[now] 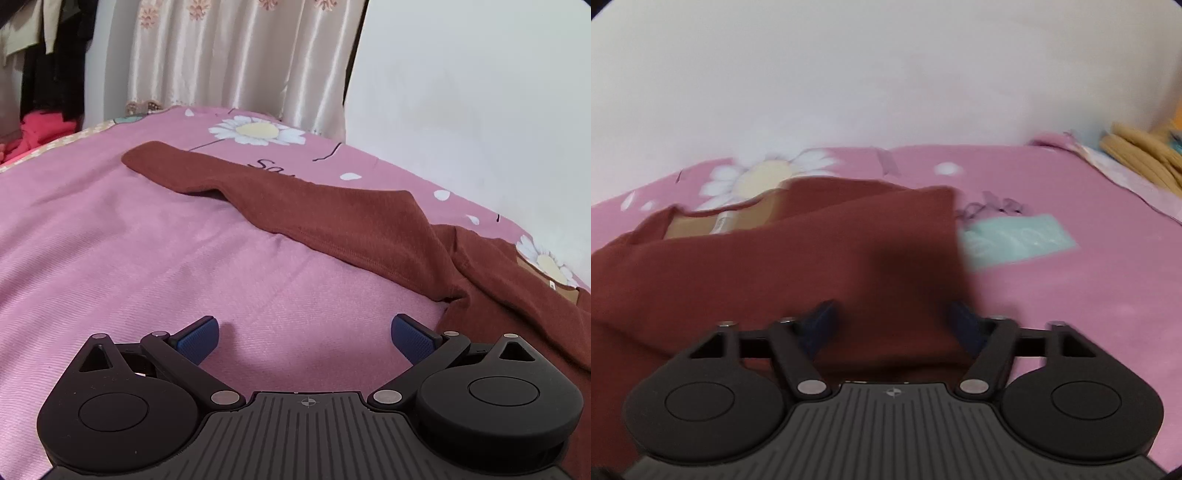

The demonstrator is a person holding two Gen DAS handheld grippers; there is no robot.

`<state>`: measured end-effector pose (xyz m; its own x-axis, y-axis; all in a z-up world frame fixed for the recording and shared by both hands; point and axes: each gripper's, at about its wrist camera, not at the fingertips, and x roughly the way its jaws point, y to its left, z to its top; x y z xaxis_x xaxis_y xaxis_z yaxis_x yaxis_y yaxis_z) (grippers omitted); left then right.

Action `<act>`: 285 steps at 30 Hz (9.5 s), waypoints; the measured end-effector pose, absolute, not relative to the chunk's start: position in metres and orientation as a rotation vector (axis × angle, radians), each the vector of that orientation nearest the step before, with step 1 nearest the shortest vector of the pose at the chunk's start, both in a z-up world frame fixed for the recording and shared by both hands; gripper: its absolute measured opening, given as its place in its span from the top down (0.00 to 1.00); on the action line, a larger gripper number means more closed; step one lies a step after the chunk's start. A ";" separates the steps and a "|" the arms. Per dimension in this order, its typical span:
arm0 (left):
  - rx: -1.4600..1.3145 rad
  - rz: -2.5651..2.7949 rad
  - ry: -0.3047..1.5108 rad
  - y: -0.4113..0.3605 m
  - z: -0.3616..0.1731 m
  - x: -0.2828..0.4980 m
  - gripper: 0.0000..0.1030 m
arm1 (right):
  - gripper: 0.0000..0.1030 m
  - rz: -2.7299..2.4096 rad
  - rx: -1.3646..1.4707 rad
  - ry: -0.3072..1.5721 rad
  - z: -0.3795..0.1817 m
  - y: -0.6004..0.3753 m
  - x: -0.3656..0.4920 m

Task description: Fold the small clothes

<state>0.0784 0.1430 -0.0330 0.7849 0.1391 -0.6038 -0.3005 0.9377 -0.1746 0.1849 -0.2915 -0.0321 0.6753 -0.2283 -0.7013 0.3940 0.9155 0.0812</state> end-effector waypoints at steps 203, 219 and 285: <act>0.217 -0.069 0.695 0.067 -0.006 0.208 0.00 | 0.20 -0.297 0.060 0.663 -0.021 -0.284 0.178; 0.319 -0.179 0.765 0.054 -0.034 0.124 0.00 | 0.07 -0.025 -0.020 0.889 -0.036 -0.244 0.110; 0.248 -0.128 0.825 0.079 -0.032 0.080 0.00 | 0.00 0.029 0.045 0.839 -0.038 -0.253 0.038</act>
